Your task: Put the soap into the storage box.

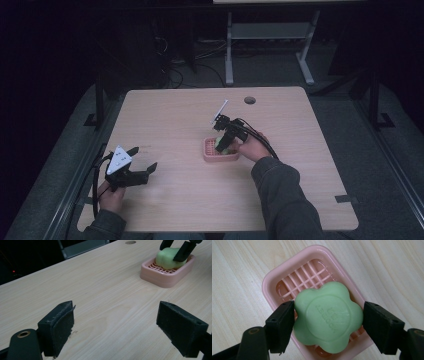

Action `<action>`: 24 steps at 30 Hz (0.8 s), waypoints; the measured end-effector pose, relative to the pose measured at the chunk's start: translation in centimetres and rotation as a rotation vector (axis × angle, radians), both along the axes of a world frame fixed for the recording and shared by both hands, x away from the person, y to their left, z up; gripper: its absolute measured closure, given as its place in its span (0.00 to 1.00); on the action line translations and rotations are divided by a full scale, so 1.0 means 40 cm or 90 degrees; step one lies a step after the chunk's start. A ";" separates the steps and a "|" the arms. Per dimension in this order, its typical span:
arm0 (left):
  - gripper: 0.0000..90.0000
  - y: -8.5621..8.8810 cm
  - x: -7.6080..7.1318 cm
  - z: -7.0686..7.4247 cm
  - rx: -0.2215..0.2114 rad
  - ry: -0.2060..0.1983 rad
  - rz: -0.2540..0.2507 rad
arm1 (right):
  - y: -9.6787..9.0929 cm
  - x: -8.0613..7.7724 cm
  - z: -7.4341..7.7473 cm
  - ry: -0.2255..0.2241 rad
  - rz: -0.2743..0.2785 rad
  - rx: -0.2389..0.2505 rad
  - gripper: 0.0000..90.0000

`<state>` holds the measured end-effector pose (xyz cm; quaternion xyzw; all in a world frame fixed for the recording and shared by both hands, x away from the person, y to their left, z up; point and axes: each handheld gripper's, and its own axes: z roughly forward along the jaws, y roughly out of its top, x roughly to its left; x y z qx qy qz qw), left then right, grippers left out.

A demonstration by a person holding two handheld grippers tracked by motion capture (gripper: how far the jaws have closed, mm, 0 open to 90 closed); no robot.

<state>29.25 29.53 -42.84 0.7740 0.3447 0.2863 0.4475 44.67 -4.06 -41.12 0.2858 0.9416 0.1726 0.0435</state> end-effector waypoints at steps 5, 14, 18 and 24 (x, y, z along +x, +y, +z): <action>0.16 0.000 -0.002 0.001 0.000 -0.001 -0.001 | -0.003 -0.001 0.003 0.003 -0.004 0.004 0.29; 0.16 -0.001 -0.002 0.000 0.002 -0.001 -0.003 | -0.019 -0.005 0.015 0.013 -0.010 0.017 0.29; 0.16 -0.001 -0.003 0.000 0.001 -0.002 -0.004 | -0.022 -0.009 0.021 0.013 -0.013 0.023 0.29; 0.16 -0.001 -0.004 0.000 0.000 -0.001 -0.002 | -0.027 -0.014 0.033 0.007 -0.014 0.028 0.28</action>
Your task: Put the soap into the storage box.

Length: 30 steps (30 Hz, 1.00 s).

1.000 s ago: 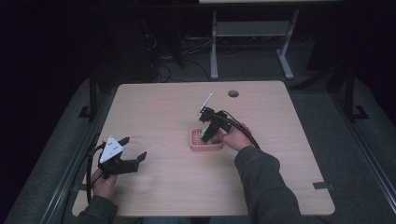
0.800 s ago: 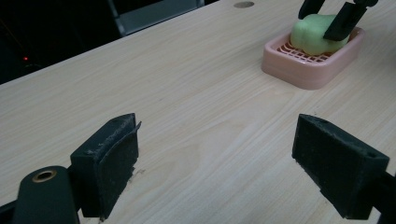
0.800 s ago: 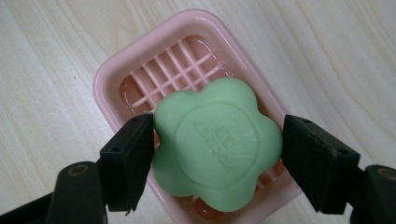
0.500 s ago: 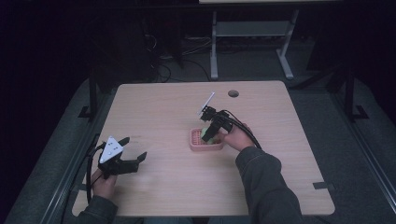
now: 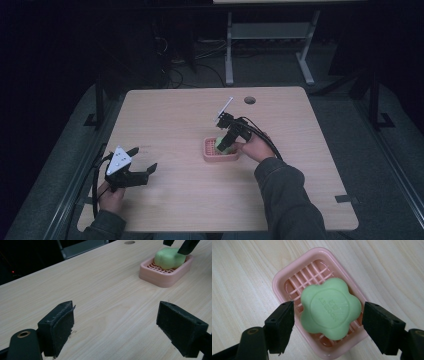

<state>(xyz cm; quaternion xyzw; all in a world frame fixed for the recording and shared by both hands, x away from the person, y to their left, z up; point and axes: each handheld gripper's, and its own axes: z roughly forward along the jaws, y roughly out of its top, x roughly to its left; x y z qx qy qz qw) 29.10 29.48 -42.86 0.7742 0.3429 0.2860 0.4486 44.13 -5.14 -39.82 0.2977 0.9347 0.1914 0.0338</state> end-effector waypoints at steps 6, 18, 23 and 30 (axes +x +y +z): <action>0.16 0.000 0.001 0.000 0.004 0.000 -0.002 | -0.017 -0.003 0.014 -0.001 -0.006 0.009 0.28; 0.16 -0.001 0.001 0.000 0.005 0.001 -0.002 | -0.045 -0.009 0.023 0.005 -0.016 0.012 0.28; 0.16 -0.002 0.001 -0.001 0.006 0.001 -0.001 | -0.063 -0.016 0.023 0.001 -0.022 0.021 0.29; 0.16 -0.005 0.002 -0.003 0.007 0.003 -0.002 | -0.097 -0.026 0.012 0.011 -0.036 0.024 0.29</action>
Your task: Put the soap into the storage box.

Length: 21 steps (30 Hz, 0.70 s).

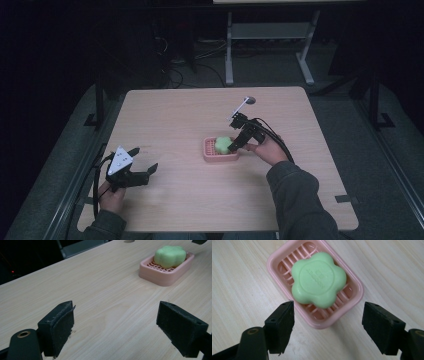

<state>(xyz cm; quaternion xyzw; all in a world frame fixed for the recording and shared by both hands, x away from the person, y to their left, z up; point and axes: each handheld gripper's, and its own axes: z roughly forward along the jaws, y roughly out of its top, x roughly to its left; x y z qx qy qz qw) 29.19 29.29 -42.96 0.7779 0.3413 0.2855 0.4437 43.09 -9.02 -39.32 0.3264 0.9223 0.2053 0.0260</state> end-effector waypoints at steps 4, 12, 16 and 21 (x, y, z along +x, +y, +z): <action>0.16 -0.001 0.001 -0.001 0.001 0.000 -0.001 | -0.020 -0.005 0.002 0.003 -0.008 0.011 0.28; 0.16 -0.002 0.002 -0.002 0.005 0.003 -0.002 | -0.055 -0.017 -0.003 0.007 -0.021 0.015 0.28; 0.16 -0.002 0.002 -0.002 0.005 0.003 -0.001 | -0.065 -0.019 -0.002 0.008 -0.025 0.012 0.28; 0.16 -0.003 0.002 -0.002 0.005 0.004 -0.002 | -0.069 -0.027 0.004 0.006 -0.022 0.014 0.28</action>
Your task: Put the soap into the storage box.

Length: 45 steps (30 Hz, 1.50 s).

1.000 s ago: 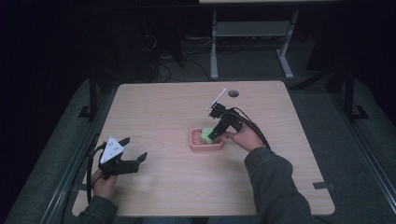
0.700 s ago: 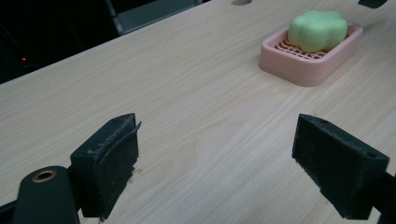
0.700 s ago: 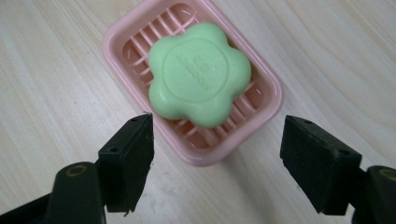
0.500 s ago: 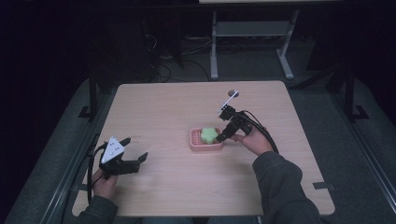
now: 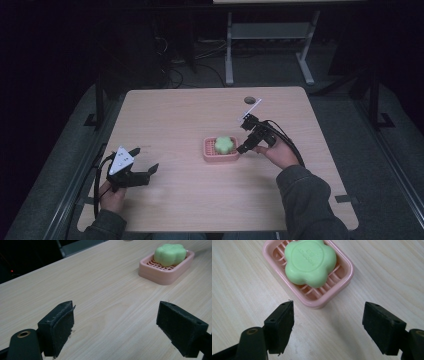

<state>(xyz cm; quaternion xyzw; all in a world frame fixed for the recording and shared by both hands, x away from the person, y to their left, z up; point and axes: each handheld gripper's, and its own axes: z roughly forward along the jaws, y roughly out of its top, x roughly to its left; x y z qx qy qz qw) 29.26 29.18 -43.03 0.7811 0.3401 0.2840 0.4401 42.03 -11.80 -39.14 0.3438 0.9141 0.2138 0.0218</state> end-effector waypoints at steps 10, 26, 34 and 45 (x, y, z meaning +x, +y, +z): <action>0.16 0.000 0.000 0.001 0.001 -0.001 0.000 | -0.012 -0.018 0.001 -0.005 0.003 0.008 0.28; 0.16 0.000 0.000 0.000 0.004 0.002 0.000 | -0.065 -0.046 -0.025 0.004 -0.011 0.005 0.28; 0.16 -0.001 0.001 0.000 0.003 0.002 0.002 | -0.090 -0.058 -0.027 0.010 -0.015 0.004 0.28; 0.16 -0.001 0.001 -0.001 0.003 0.002 0.001 | -0.114 -0.080 -0.028 0.004 -0.021 0.012 0.28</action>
